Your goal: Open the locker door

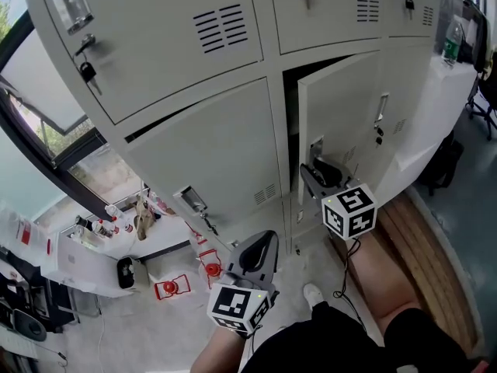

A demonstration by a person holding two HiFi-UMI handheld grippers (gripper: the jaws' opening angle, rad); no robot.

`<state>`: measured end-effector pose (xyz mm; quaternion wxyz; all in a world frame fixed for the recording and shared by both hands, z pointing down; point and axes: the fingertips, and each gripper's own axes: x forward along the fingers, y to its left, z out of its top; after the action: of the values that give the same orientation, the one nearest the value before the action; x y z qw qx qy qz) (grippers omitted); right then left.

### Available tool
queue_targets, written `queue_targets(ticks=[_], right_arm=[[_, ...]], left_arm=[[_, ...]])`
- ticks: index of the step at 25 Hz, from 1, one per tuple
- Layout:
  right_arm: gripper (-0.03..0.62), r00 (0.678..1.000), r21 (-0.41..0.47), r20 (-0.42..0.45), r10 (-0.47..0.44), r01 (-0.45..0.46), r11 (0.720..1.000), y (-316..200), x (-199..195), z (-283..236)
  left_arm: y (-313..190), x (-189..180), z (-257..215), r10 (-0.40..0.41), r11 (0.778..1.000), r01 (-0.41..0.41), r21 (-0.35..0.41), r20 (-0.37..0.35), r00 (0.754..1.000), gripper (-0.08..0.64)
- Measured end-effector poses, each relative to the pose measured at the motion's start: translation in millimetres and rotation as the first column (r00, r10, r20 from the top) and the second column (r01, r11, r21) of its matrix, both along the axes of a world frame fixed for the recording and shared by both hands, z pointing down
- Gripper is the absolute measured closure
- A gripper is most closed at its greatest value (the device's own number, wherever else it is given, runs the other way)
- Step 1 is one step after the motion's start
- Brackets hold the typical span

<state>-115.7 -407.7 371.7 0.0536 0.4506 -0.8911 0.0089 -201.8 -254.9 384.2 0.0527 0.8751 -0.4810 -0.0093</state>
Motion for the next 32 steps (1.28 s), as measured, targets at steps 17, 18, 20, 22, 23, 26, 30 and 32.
queue_targets(ticks=[17, 18, 20, 22, 23, 26, 30, 32], right_arm=[[0.43, 0.977, 0.03, 0.001, -0.215, 0.214, 0.976, 52.7, 50.0, -0.5], [0.43, 0.974, 0.029, -0.001, -0.229, 0.228, 0.973, 55.9, 54.2, -0.3], [0.428, 0.969, 0.031, 0.002, -0.249, 0.248, 0.968, 61.3, 63.2, -0.2], [0.428, 0.965, 0.032, 0.008, -0.262, 0.262, 0.965, 64.9, 71.6, -0.6], [0.428, 0.964, 0.03, 0.009, -0.266, 0.266, 0.964, 66.3, 74.9, -0.7], [0.423, 0.966, 0.019, -0.002, -0.259, 0.259, 0.966, 72.5, 84.3, 0.0], [0.419, 0.971, 0.014, -0.012, -0.239, 0.239, 0.971, 77.3, 98.1, -1.3], [0.417, 0.971, 0.01, -0.01, -0.238, 0.238, 0.971, 81.0, 103.5, -0.3]], left_arm=[[8.8, 46.8, 1.8, 0.116, 0.993, -0.116, -0.005, 0.002, 0.993, 0.54], [10.7, 49.0, 1.6, 0.122, 0.993, -0.122, -0.005, 0.001, 0.993, 0.54], [15.3, 52.8, 1.1, 0.137, 0.991, -0.137, -0.004, -0.001, 0.991, 0.54], [21.8, 56.3, 0.6, 0.158, 0.987, -0.158, -0.002, -0.002, 0.987, 0.54], [25.9, 57.9, 0.5, 0.169, 0.986, -0.169, -0.002, -0.001, 0.986, 0.54], [40.3, 63.4, 1.5, 0.198, 0.98, -0.198, -0.008, 0.007, 0.98, 0.54], [53.3, 74.2, 1.2, 0.216, 0.976, -0.216, -0.013, 0.019, 0.976, 0.54], [57.3, 80.9, -0.4, 0.21, 0.978, -0.209, -0.014, 0.025, 0.977, 0.54]])
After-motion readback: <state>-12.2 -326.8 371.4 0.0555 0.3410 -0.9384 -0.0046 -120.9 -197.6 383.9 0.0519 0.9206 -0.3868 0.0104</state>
